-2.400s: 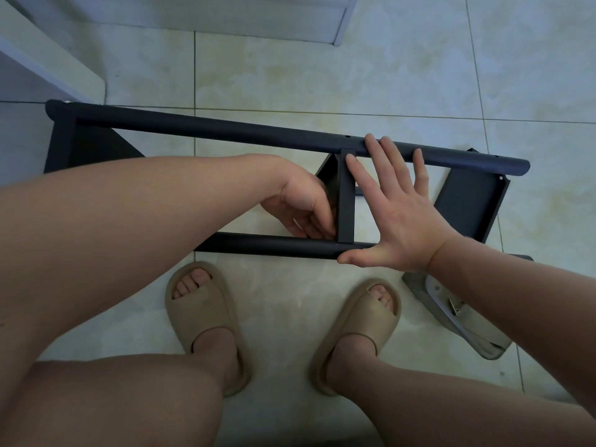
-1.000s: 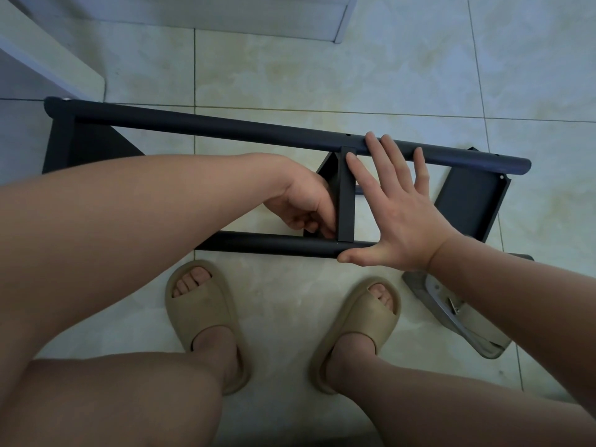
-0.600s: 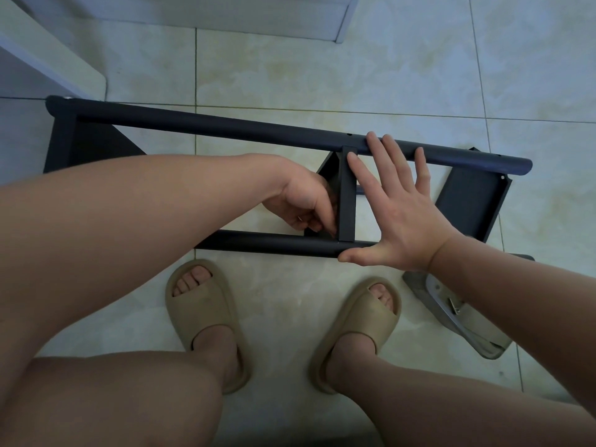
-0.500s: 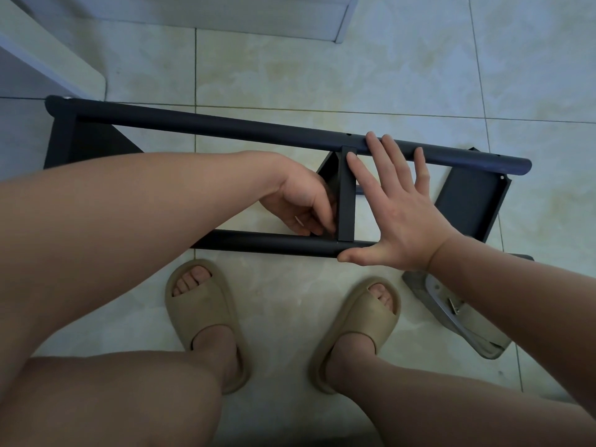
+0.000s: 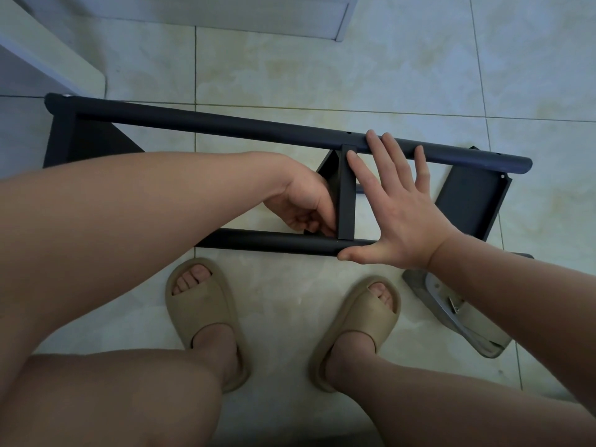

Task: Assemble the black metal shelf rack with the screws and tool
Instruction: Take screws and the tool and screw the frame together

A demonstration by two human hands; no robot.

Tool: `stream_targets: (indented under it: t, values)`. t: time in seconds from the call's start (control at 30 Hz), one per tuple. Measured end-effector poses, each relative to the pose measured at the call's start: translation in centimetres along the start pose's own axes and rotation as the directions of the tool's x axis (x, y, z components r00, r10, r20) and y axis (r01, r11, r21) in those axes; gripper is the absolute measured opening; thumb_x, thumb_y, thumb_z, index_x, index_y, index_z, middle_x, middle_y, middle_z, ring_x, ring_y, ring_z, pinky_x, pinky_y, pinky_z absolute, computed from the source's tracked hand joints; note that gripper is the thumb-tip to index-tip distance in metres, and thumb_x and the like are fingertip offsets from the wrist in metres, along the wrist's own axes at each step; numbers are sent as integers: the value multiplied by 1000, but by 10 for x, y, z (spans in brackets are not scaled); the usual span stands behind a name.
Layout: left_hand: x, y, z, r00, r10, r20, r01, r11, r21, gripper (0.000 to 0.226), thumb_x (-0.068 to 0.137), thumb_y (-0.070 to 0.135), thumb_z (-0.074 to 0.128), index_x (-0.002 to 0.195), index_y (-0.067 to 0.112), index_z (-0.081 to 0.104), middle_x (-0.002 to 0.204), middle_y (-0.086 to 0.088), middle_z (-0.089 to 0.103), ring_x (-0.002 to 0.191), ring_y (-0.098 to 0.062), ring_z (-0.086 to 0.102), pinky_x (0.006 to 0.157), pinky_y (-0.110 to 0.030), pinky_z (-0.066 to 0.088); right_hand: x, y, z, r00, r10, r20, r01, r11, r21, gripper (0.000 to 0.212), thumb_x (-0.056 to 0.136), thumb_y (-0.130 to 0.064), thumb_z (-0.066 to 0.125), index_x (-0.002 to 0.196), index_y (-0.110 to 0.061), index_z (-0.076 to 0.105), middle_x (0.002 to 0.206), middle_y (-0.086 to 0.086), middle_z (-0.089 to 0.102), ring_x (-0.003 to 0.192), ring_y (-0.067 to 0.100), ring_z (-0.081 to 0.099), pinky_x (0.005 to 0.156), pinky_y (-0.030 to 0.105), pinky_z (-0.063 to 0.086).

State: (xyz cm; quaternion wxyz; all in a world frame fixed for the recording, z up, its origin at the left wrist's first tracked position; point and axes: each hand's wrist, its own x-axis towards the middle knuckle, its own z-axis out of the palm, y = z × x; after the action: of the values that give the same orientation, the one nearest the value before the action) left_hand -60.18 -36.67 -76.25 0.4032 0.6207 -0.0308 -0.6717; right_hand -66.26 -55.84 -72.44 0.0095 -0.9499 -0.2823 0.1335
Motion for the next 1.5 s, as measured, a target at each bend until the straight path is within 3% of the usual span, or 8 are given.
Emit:
stream_targets:
  t: [0.27,0.43,0.67,0.77,0.93,1.17,1.33,1.5]
  values:
    - [1,-3,1,1000,28,-7,-28,998,-53,16,90,-1,63,83,13,66,64,3,62,60,-8,49,60,-18,43,0,1,1,1000,-6,-7,6,1000,9,131,67,-97,38,163,-15,6,169,18,-5,156,37,-8,119,65,-8]
    - [-6,-3,3,998,56,-16,-57,997,-51,17,90,-1,61,91,16,67,76,2,65,70,-10,58,71,-22,47,-1,1,2,1000,-13,-5,13,1000,15,130,67,-97,37,164,-15,5,169,18,-6,156,37,-9,119,66,-8]
    - [-42,-5,0,903,21,-430,170,901,400,18,95,30,61,108,21,69,98,9,74,93,-12,69,75,-29,52,-1,-1,-5,1000,-7,17,7,1000,9,133,63,-105,18,163,-20,-1,170,14,-11,156,32,-13,121,62,-10]
    - [-72,-5,11,888,-4,-460,202,901,383,32,100,49,50,102,24,70,100,9,72,95,-13,68,80,-33,54,2,-5,-17,997,29,75,-28,999,-16,136,57,-107,17,162,-24,-7,169,10,-17,156,27,-17,122,60,-10]
    - [-115,-6,40,892,-66,-447,277,862,424,42,95,66,45,91,29,66,98,7,67,94,-15,62,88,-38,50,2,-18,-45,974,118,195,-126,992,29,136,56,-99,46,162,-30,-3,170,3,-16,156,23,-14,125,56,2]
    - [-125,-17,74,818,16,-576,471,555,685,29,96,33,62,116,12,65,110,-5,68,98,-23,64,77,-32,48,-21,-29,-63,911,203,360,-276,947,164,86,89,-56,68,159,-27,27,158,4,42,143,27,40,115,44,36]
    - [-128,-11,77,734,131,-666,493,571,656,30,99,23,56,124,8,61,118,-10,65,106,-28,63,82,-33,49,-36,-31,-76,871,265,413,-330,939,94,55,96,-42,65,145,-23,50,130,3,60,111,25,55,92,34,42]
    - [-132,-8,70,573,215,-791,466,708,530,19,96,18,51,114,19,58,111,-5,59,103,-29,55,93,-47,47,-38,-29,-83,900,317,299,-363,925,110,72,99,-47,59,160,-29,24,156,2,41,140,29,40,115,50,33]
